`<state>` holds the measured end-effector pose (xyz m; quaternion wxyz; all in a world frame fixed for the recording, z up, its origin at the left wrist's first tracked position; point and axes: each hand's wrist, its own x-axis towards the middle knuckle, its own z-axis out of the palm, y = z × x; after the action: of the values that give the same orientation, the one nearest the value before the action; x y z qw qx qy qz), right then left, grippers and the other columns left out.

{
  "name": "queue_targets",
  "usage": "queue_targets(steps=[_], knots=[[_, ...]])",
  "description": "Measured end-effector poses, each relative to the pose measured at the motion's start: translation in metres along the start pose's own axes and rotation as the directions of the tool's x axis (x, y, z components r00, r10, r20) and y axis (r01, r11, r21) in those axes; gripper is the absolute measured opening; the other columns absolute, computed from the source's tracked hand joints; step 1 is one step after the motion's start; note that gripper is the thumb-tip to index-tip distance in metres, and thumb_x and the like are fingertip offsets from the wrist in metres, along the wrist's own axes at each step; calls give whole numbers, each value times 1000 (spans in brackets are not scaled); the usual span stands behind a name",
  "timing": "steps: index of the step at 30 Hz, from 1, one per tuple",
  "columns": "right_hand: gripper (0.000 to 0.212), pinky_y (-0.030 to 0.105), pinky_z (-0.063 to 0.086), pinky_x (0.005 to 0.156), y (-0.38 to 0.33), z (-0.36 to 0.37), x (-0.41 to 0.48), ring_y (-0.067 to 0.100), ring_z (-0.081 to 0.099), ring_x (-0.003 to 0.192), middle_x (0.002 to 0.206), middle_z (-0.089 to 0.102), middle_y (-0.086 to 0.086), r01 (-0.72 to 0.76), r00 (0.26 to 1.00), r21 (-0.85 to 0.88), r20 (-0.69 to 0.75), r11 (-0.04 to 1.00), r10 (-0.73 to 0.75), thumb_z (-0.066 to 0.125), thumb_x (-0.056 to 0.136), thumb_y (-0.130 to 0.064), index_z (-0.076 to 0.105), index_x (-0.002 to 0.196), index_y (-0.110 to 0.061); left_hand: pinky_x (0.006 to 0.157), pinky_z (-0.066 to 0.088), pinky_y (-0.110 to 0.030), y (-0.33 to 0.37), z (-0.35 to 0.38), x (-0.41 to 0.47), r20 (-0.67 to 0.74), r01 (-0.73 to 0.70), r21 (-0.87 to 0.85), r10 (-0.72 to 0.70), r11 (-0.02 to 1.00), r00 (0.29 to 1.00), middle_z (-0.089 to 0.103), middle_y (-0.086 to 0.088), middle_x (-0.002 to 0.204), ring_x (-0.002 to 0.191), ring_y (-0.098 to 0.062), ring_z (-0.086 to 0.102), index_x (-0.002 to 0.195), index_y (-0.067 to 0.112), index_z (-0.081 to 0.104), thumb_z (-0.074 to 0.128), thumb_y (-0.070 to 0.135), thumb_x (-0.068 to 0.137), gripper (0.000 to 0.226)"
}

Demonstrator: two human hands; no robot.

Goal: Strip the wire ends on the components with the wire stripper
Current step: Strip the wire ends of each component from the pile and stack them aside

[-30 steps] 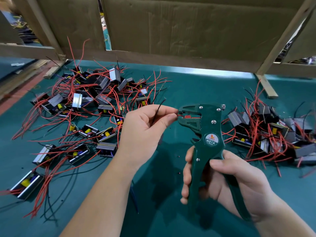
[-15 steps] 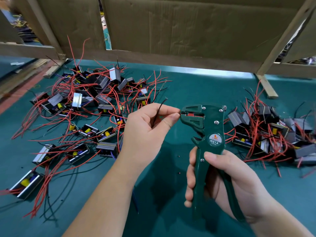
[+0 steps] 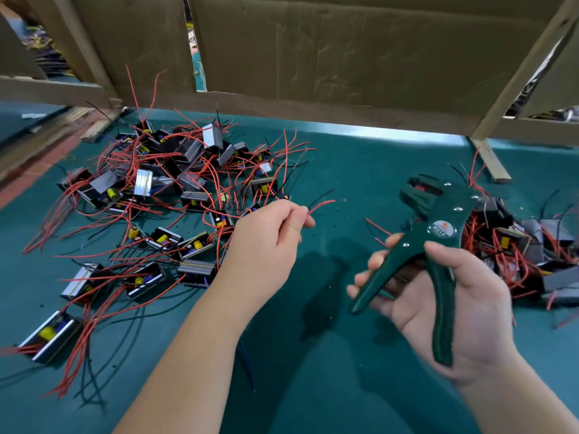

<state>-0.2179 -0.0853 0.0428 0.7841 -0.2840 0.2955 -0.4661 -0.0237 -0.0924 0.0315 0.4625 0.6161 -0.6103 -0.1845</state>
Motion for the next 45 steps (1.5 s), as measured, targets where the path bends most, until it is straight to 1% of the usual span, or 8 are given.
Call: queue_targets(steps=[3,8,15,20,26,31,36,45], knots=[[53,53,56,66,0,-4,1,39,64,71,82,62,22,16,1000,46,-5,999,-16,79,44,-28,66,90,-5,55,49,-16,3,2,1,7,127,-211,-129,969,992,59,12,58,54,-5,61,79,23,64,50,20,98,24],[60,56,54,70,5,-1,-1,41,65,75,111,63,25,-70,985,14,161,997,66,83,49,-30,70,100,-2,61,55,-22,13,6,0,150,284,-628,-245,725,958,66,4,65,70,-9,67,89,12,62,52,5,95,13],[56,51,52,73,17,12,-9,43,62,77,85,57,36,-141,918,-248,330,958,220,81,61,-20,63,111,-1,32,32,-16,32,17,-6,292,365,-866,-248,341,924,64,-4,67,42,-13,54,97,9,51,45,-1,96,12],[42,45,52,70,14,15,-12,40,61,74,85,57,35,-183,901,-335,319,924,294,68,68,-16,65,109,-7,40,47,-19,26,9,2,45,234,-859,-386,457,921,59,-2,57,48,-12,64,79,11,55,45,20,100,25],[55,56,52,71,4,13,-11,41,63,71,84,61,20,-164,919,-251,314,954,241,84,61,-19,65,109,0,51,52,-21,14,-2,7,-189,103,-778,-388,619,902,65,-7,56,55,-15,66,70,9,59,50,12,98,30],[60,55,51,68,-8,13,-14,44,63,70,84,59,28,-125,926,-289,309,949,216,88,57,-23,66,108,0,56,54,-25,11,1,6,-314,31,-710,-355,704,881,67,-13,65,61,-20,68,68,11,61,52,12,97,29],[47,45,53,64,-9,17,-20,47,62,69,80,59,30,-128,918,-362,309,923,248,80,57,-14,69,102,-5,57,54,-25,13,2,3,-369,-30,-704,-330,709,869,67,-6,59,58,-18,66,68,11,60,53,14,92,26],[45,53,52,65,8,21,-17,46,63,68,82,55,29,-236,905,-329,269,914,330,74,57,-13,67,100,-1,50,51,-20,17,12,5,-314,35,-788,-451,615,835,63,0,51,50,-9,62,73,5,56,47,10,99,28]])
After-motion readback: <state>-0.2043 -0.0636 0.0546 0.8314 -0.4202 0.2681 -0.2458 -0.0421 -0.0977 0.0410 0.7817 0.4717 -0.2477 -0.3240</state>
